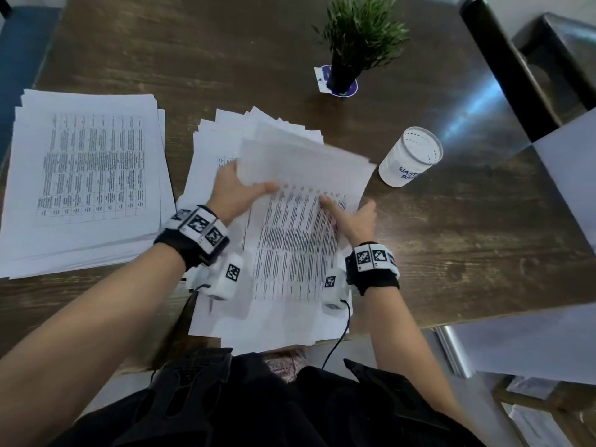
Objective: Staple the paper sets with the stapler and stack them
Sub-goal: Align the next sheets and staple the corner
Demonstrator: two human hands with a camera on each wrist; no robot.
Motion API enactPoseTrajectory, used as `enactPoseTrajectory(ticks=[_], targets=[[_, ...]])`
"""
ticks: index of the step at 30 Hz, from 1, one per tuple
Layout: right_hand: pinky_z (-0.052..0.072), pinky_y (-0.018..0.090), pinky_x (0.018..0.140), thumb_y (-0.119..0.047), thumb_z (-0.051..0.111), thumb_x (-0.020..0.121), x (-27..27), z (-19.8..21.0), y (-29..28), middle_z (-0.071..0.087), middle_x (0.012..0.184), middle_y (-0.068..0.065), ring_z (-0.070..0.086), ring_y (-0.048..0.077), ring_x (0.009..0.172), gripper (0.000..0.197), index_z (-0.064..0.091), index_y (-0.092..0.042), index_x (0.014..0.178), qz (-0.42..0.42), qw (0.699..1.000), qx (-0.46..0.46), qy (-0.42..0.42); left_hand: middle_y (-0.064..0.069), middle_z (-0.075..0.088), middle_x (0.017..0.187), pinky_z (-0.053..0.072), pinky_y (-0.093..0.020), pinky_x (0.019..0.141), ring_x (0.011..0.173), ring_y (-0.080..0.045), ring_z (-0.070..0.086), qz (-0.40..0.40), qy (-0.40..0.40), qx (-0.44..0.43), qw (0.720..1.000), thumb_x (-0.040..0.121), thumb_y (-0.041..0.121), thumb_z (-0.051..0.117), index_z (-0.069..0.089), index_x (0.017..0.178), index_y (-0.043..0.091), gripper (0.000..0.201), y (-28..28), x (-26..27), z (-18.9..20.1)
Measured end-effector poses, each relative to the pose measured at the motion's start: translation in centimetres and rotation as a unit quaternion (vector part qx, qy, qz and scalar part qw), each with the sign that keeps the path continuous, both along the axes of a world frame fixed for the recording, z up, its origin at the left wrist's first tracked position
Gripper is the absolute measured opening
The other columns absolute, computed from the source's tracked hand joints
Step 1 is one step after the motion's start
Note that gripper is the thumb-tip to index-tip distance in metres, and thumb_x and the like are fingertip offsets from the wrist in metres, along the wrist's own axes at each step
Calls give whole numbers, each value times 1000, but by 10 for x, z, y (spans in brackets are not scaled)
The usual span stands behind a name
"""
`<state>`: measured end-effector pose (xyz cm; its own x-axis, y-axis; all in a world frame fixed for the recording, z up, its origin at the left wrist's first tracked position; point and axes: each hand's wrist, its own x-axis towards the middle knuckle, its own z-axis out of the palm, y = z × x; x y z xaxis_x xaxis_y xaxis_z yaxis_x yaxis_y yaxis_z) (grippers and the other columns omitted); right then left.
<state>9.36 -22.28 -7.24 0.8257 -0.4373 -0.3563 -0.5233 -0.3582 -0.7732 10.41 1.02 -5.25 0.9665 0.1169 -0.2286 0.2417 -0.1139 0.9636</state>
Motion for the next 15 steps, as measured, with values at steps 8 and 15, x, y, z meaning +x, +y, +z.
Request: enactPoseTrajectory(ticks=[8, 15], targets=[[58, 29, 76, 7, 73, 77, 2, 53, 19, 74, 98, 7, 72, 19, 91, 34, 63, -1, 109, 125, 945, 280, -118, -1, 70, 113, 52, -31, 95, 106, -9, 66, -39, -68, -110, 991, 59, 37, 88, 59, 121, 11, 73, 23, 4, 59], [56, 30, 79, 6, 76, 75, 25, 125, 31, 75, 87, 1, 71, 16, 85, 22, 69, -4, 92, 187, 913, 231, -278, 7, 74, 97, 54, -25, 86, 99, -8, 69, 12, -240, -110, 964, 63, 37, 87, 63, 99, 20, 47, 38, 5, 143]])
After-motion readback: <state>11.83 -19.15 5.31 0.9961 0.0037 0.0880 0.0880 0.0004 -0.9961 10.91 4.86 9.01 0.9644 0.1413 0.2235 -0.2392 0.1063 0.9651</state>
